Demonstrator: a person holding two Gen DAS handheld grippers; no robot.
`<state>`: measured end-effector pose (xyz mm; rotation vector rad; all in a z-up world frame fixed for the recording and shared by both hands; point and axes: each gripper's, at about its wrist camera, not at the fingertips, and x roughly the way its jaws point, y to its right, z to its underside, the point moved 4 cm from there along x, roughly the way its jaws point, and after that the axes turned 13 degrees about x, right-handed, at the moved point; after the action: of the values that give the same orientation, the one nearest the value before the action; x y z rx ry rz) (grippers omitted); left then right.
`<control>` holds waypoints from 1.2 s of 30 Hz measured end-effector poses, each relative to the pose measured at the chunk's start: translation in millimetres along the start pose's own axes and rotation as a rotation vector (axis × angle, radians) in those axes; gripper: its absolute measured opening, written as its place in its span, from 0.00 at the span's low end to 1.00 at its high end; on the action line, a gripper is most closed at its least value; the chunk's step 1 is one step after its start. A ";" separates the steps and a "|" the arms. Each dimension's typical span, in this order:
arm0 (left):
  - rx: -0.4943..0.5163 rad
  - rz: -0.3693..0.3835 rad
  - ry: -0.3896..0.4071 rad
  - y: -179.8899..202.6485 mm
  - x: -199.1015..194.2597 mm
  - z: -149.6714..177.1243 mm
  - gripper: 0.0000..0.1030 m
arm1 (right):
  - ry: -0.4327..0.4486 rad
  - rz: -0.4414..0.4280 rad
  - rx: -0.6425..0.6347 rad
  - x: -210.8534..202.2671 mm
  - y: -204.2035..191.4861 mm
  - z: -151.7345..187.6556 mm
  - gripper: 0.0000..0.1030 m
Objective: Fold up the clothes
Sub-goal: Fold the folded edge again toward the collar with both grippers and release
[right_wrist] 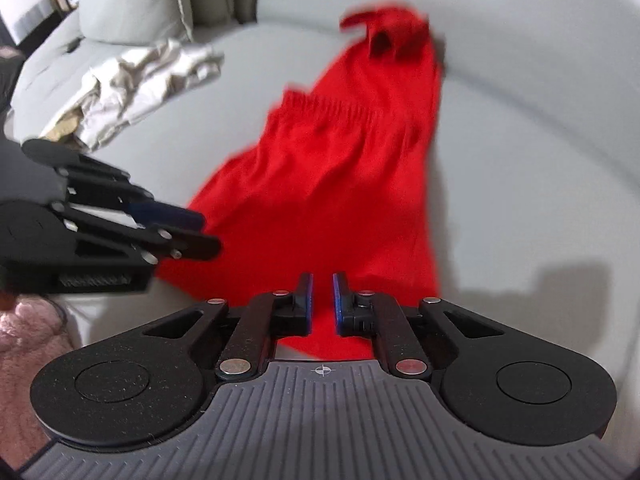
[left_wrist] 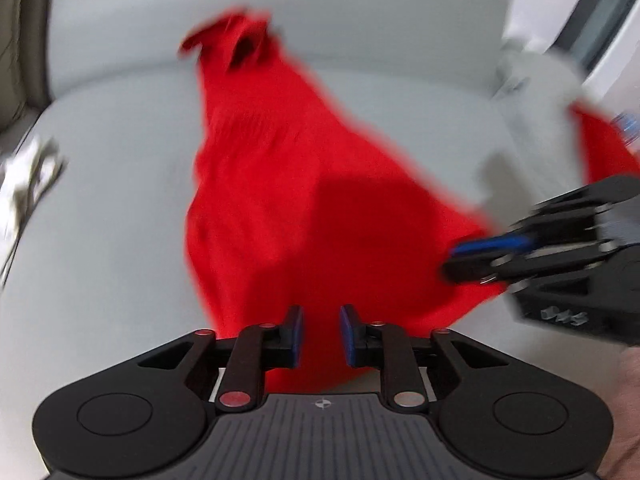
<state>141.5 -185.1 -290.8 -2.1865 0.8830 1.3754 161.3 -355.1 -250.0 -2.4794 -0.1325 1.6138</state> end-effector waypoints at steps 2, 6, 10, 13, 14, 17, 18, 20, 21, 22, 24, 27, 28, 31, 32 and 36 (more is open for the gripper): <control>-0.045 0.016 0.001 -7.8 -11.5 12.2 0.10 | -0.026 0.031 -0.003 6.1 12.4 12.9 0.00; -0.060 0.011 0.035 -29.9 -38.0 17.9 0.09 | 0.022 0.024 0.020 -1.9 13.4 -11.2 0.12; -0.091 0.023 0.167 -35.4 -47.6 -21.3 0.09 | 0.069 0.017 0.043 -9.9 14.5 -35.4 0.12; -0.058 0.034 0.202 -11.8 -36.7 -45.9 0.10 | 0.105 0.012 0.060 -16.0 15.4 -53.5 0.12; -0.044 0.031 0.202 -5.1 -26.8 -56.1 0.10 | 0.116 0.009 0.067 -17.1 15.4 -59.9 0.12; -0.060 0.007 0.223 -12.3 0.0 -75.1 0.10 | 0.131 -0.029 0.111 12.7 9.0 -88.1 0.12; -0.073 0.004 0.236 -15.3 6.0 -79.5 0.10 | 0.137 -0.038 0.121 21.6 8.0 -95.3 0.12; -0.078 -0.024 0.256 -24.0 18.5 -86.9 0.10 | 0.156 -0.041 0.126 38.1 5.6 -107.0 0.12; -0.079 -0.044 0.268 -28.6 26.7 -91.5 0.10 | 0.168 -0.037 0.121 45.7 4.3 -111.7 0.12; -0.086 -0.058 0.265 -29.9 31.4 -92.4 0.10 | 0.187 -0.029 0.122 52.4 3.7 -115.7 0.12; -0.141 -0.086 0.208 -37.7 58.6 -98.4 0.11 | 0.218 0.005 0.133 71.4 5.0 -123.8 0.12; -0.208 -0.077 0.125 -44.2 84.3 -103.9 0.12 | 0.078 0.065 0.174 108.7 13.5 -125.1 0.05; -0.215 -0.079 0.113 -44.4 83.5 -106.5 0.12 | 0.064 0.072 0.179 115.2 15.0 -124.2 0.05; -0.222 -0.081 0.080 -44.3 79.8 -112.1 0.12 | 0.039 0.087 0.191 113.4 13.0 -128.1 0.05; -0.214 -0.070 0.056 -43.2 72.6 -112.6 0.12 | 0.034 0.080 0.195 109.0 12.7 -129.6 0.07; -0.210 -0.076 -0.015 -37.5 37.8 -101.4 0.59 | 0.071 0.028 0.225 70.3 13.4 -123.1 0.22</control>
<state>244.9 -233.6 -281.0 -2.3343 0.6686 1.5049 302.0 -368.6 -267.2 -2.3715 0.0894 1.4600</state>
